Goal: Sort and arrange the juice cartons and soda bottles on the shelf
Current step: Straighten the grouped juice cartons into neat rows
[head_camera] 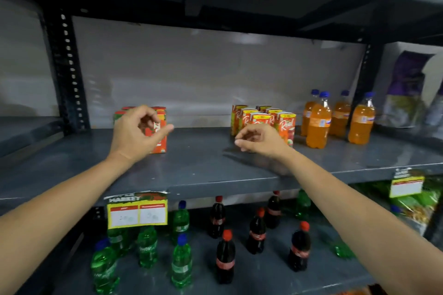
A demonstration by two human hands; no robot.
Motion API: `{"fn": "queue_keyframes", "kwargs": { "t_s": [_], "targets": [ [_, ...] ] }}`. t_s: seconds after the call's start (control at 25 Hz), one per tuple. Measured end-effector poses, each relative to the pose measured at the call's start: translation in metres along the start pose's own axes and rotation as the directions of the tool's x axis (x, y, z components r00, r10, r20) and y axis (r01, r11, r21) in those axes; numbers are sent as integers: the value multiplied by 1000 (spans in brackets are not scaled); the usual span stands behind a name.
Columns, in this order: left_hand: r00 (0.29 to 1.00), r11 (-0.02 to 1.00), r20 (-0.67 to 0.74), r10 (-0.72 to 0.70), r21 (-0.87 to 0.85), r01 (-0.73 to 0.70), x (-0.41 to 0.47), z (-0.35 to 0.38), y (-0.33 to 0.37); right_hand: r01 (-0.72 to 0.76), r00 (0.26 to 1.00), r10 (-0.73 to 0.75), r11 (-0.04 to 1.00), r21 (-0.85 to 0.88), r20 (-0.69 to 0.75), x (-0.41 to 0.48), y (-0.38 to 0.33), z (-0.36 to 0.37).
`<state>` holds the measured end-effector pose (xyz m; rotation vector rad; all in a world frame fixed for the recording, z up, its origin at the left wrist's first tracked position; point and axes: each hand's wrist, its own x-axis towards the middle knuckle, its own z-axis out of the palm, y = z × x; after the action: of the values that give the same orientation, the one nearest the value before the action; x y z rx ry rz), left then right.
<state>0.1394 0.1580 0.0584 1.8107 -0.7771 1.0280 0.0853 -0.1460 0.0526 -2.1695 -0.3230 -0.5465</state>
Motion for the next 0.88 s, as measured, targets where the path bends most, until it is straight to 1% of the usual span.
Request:
{"fn": "queue_keyframes", "kwargs": {
  "t_s": [0.08,0.12,0.2,0.24,0.28,0.32,0.36,0.4,0.48,0.56,0.64,0.76,0.88],
  "targets": [
    [999,997,35,28,-80,-25,0,40,28,86,987,-85,996,0,-140,-15,13,-30],
    [998,993,68,-2,-118,10,0,61,40,119,967,-113,993,13,-229,-19,20,-44],
    [978,977,171,-116,-157,143,-2,105,59,157,905,-146,988,-3,-399,-23,37,-73],
    [956,965,229,-184,-145,220,-2,125,65,158,873,-155,987,-32,-462,-23,45,-84],
    [927,948,281,-248,-125,292,-2,143,68,155,849,-164,986,-60,-501,-22,51,-93],
    [895,926,321,-311,-107,361,-1,160,72,147,841,-167,986,-80,-515,-22,59,-102],
    [861,900,354,-365,-102,424,1,171,75,121,852,-146,989,-83,-503,-21,64,-107],
    [829,871,384,-408,-108,479,4,180,78,73,878,-94,995,-64,-468,-18,70,-111],
    [773,817,441,-457,-136,560,9,193,85,-35,941,32,999,0,-338,-11,80,-114],
    [752,802,477,-454,-149,579,10,203,91,-130,968,147,987,94,-202,-5,89,-115],
    [755,800,479,-448,-161,578,10,209,93,-202,968,226,958,203,-104,0,93,-114],
    [755,785,457,-469,-175,594,12,211,89,-209,971,235,924,321,-46,2,96,-117],
    [756,790,455,-470,-166,590,13,210,86,-177,981,192,923,342,-9,1,95,-118]
  ]
}}
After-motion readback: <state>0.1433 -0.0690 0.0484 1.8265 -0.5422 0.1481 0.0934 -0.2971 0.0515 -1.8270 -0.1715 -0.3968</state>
